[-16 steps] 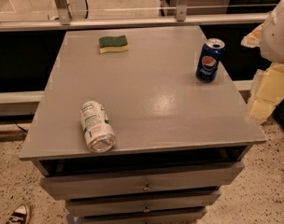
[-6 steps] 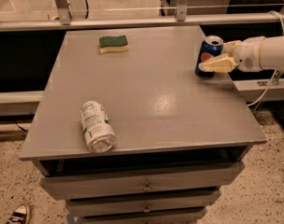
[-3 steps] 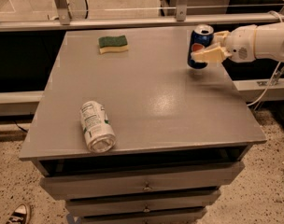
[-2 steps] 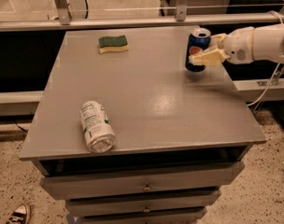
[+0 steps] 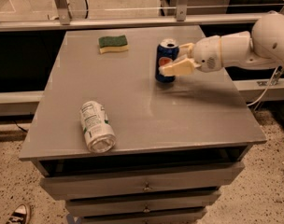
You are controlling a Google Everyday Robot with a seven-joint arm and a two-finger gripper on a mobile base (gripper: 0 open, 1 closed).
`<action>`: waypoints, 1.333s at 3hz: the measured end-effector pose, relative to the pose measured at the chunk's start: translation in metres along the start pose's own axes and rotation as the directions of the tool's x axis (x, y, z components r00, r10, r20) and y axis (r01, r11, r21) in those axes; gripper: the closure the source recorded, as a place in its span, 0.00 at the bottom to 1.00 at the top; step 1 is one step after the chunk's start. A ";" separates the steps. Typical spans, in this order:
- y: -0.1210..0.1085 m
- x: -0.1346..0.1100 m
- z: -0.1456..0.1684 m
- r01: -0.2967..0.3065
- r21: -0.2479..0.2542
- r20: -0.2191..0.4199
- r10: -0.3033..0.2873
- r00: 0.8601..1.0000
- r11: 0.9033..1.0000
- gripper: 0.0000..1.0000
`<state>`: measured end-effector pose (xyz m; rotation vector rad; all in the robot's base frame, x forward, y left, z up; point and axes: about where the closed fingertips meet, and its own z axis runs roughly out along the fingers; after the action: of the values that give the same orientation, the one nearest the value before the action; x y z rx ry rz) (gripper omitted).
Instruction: Move pepsi can near 7up can
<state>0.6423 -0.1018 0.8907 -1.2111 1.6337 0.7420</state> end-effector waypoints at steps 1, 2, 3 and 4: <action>0.038 -0.014 0.033 -0.001 -0.101 0.036 0.004 0.999 0.995 1.00; 0.070 -0.031 0.050 0.010 -0.165 0.080 0.004 0.997 0.986 1.00; 0.096 -0.041 0.065 0.014 -0.214 0.110 0.010 0.994 0.977 1.00; 0.121 -0.039 0.086 -0.001 -0.273 0.117 0.034 0.993 0.962 0.98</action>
Offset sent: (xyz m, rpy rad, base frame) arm -0.0759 0.1107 0.0178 0.1443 0.0362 0.2303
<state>0.5595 0.0270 0.8875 -1.3172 1.4782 1.0584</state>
